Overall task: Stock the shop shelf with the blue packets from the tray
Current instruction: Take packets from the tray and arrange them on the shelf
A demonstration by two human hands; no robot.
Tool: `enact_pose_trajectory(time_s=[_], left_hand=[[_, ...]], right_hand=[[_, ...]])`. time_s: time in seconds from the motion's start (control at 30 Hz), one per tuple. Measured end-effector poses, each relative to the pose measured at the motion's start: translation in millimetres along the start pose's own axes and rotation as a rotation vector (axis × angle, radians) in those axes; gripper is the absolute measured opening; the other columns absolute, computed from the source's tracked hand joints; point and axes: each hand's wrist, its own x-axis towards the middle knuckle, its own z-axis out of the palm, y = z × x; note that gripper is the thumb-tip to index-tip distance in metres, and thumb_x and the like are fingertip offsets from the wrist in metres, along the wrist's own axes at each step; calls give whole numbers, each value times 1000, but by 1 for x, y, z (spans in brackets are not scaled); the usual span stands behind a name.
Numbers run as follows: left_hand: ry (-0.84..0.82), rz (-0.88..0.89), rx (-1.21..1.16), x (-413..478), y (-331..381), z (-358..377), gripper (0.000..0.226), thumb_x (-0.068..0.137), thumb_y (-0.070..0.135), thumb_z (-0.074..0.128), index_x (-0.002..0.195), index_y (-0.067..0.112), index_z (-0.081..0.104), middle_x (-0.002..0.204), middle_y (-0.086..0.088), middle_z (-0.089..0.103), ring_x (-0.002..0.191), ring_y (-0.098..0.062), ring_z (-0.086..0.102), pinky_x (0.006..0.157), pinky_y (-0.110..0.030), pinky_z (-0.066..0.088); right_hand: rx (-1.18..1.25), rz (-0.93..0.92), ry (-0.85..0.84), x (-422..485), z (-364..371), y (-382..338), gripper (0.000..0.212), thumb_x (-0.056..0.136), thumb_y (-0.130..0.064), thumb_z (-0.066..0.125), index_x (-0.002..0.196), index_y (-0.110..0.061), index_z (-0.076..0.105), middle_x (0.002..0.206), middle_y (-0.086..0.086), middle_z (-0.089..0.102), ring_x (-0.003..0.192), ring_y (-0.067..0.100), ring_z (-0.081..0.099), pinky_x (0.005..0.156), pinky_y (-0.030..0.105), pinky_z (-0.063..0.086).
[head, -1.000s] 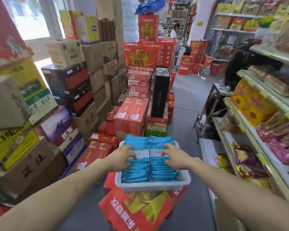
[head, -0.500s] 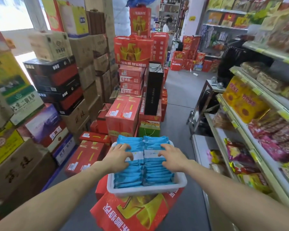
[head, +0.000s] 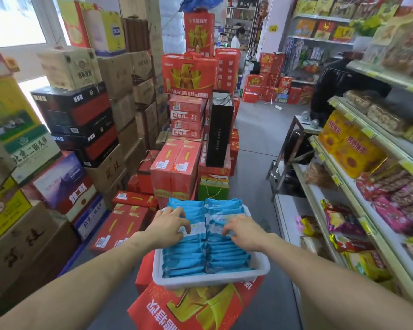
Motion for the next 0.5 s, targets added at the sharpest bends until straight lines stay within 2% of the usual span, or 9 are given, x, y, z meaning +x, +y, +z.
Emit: enact_pose_trajectory(time_s=[0.13,0.27,0.4,0.5], left_hand=[[-123,82,-166,1,-4,1,30,92,13,56,108,32,74,121,5,59,115,-16,55,103,-33,41],[-69,95,-168,-1,-7,9,34,95,9,53,110,32,72,116,11,59,111,-10,57,94,-26,44],[-68,143,-201,1,-7,0,46,93,3,50,121,36,68,120,16,56,112,-3,53,93,-22,41],[-69,177,-244,11,-1,-24,49,92,4,54,113,47,65,121,22,55,114,2,50,97,-18,41]], right_hand=[[21,-18,30,-3,1,5,34,98,-13,54,116,-33,75,118,-11,64,110,13,55,100,34,49],[47,-15,49,-5,-6,14,29,98,-13,56,106,-34,75,114,-14,64,108,11,59,92,30,53],[47,-66,84,-11,-32,23,27,98,-14,52,101,-34,68,111,-11,62,103,14,59,89,36,51],[98,-82,73,-21,-58,33,22,95,-12,51,96,-34,52,106,-10,57,95,17,59,87,43,52]])
